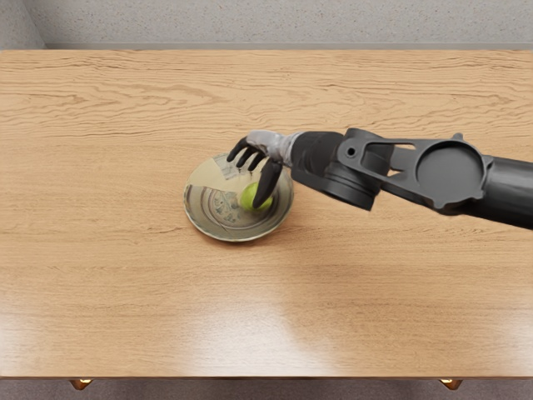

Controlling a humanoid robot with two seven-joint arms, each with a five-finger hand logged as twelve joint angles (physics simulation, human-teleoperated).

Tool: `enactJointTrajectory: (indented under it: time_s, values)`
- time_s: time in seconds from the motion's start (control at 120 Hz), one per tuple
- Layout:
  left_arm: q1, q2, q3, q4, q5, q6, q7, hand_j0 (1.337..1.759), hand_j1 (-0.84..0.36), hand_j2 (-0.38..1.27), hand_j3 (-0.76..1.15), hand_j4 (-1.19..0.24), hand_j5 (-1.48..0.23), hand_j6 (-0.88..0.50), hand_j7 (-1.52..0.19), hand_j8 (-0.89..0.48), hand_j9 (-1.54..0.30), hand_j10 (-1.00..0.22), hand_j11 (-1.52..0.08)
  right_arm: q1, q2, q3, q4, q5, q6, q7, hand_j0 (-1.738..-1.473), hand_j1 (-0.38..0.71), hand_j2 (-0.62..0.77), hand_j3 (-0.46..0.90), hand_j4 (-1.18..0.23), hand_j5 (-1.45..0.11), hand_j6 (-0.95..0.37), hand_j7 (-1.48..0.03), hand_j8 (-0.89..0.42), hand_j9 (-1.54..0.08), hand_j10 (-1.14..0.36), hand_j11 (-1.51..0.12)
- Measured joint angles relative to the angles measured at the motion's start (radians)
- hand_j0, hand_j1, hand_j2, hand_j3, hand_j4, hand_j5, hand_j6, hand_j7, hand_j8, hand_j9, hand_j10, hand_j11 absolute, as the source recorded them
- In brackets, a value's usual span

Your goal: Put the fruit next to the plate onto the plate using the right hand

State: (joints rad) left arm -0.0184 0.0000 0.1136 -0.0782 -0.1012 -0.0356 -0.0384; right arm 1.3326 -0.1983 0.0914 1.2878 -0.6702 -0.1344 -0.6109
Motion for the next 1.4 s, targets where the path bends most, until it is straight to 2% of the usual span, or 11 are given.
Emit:
enactJointTrajectory:
  time_s: [0.117, 0.267, 0.375, 0.442, 0.558, 0.683, 0.842, 0.958, 1.15, 1.4]
  values:
    - [0.000, 0.000, 0.000, 0.000, 0.000, 0.000, 0.000, 1.658, 0.07, 0.05, 0.00, -0.23, -0.30, -0.23, -0.30, -0.23, -0.30, -0.23, -0.30, 0.019, -0.021, 0.033, 0.006, 0.012, 0.016, 0.000, -1.658, -0.10, -0.03, 0.00, -0.22, -0.28, -0.21, -0.28, -0.21, -0.28, -0.22, -0.28]
    - [0.000, 0.000, 0.000, 0.000, 0.000, 0.000, 0.000, 1.658, 0.07, 0.05, 0.00, -0.23, -0.30, -0.23, -0.30, -0.23, -0.30, -0.23, -0.30, -0.011, -0.069, 0.197, 0.026, 0.082, 0.164, 0.000, -1.658, -0.20, -0.02, 0.00, -0.13, -0.17, -0.13, -0.16, -0.12, -0.17, -0.13, -0.17]
    - [0.000, 0.000, 0.000, 0.000, 0.000, 0.000, 0.000, 1.658, 0.07, 0.05, 0.00, -0.23, -0.30, -0.23, -0.30, -0.23, -0.30, -0.23, -0.30, -0.152, -0.086, 0.437, 0.036, 0.122, 0.344, 0.000, -1.658, -0.24, -0.02, 0.00, -0.09, -0.12, -0.09, -0.12, -0.09, -0.12, -0.09, -0.12]
    - [0.000, 0.000, 0.000, 0.000, 0.000, 0.000, 0.000, 1.658, 0.07, 0.05, 0.00, -0.23, -0.30, -0.23, -0.30, -0.23, -0.30, -0.23, -0.30, -0.245, -0.103, 0.577, 0.039, 0.202, 0.462, 0.000, -1.658, -0.26, -0.01, 0.00, -0.08, -0.10, -0.08, -0.10, -0.08, -0.10, -0.08, -0.10]
    - [0.000, 0.000, 0.000, 0.000, 0.000, 0.000, 0.000, 1.658, 0.07, 0.05, 0.00, -0.23, -0.30, -0.23, -0.30, -0.23, -0.30, -0.23, -0.30, -0.369, -0.177, 0.724, 0.040, 0.394, 0.634, 0.000, -1.658, -0.28, -0.01, 0.00, -0.06, -0.08, -0.06, -0.08, -0.06, -0.08, -0.06, -0.08]
    - [0.000, 0.000, 0.000, 0.000, 0.000, 0.000, 0.000, 1.658, 0.07, 0.05, 0.00, -0.23, -0.30, -0.23, -0.30, -0.23, -0.30, -0.23, -0.30, -0.505, -0.281, 0.842, 0.040, 0.555, 0.712, 0.000, -1.658, -0.29, -0.01, 0.00, -0.05, -0.07, -0.05, -0.07, -0.05, -0.07, -0.05, -0.07]
    - [0.000, 0.000, 0.000, 0.000, 0.000, 0.000, 0.000, 1.658, 0.07, 0.05, 0.00, -0.23, -0.30, -0.23, -0.30, -0.23, -0.30, -0.23, -0.30, -0.645, -0.428, 0.895, 0.040, 0.755, 0.738, 0.000, -1.658, -0.30, -0.01, 0.00, -0.04, -0.06, -0.04, -0.06, -0.04, -0.06, -0.04, -0.06]
    - [0.000, 0.000, 0.000, 0.000, 0.000, 0.000, 0.000, 1.658, 0.07, 0.05, 0.00, -0.23, -0.30, -0.23, -0.30, -0.23, -0.30, -0.23, -0.30, -0.710, -0.515, 0.904, 0.035, 0.847, 0.743, 0.000, -1.658, -0.30, -0.01, 0.00, -0.04, -0.05, -0.04, -0.05, -0.04, -0.05, -0.04, -0.05]
    - [0.000, 0.000, 0.000, 0.000, 0.000, 0.000, 0.000, 1.658, 0.07, 0.05, 0.00, -0.23, -0.30, -0.23, -0.30, -0.23, -0.30, -0.23, -0.30, -0.754, -0.625, 0.896, 0.031, 0.935, 0.745, 0.000, -1.658, -0.30, -0.01, 0.00, -0.04, -0.05, -0.04, -0.05, -0.04, -0.05, -0.04, -0.05]
    - [0.000, 0.000, 0.000, 0.000, 0.000, 0.000, 0.000, 1.658, 0.07, 0.05, 0.00, -0.23, -0.30, -0.23, -0.30, -0.23, -0.30, -0.23, -0.30, -0.776, -0.662, 0.890, 0.035, 0.952, 0.746, 0.000, -1.658, -0.30, -0.01, 0.00, -0.04, -0.05, -0.04, -0.05, -0.04, -0.05, -0.04, -0.05]
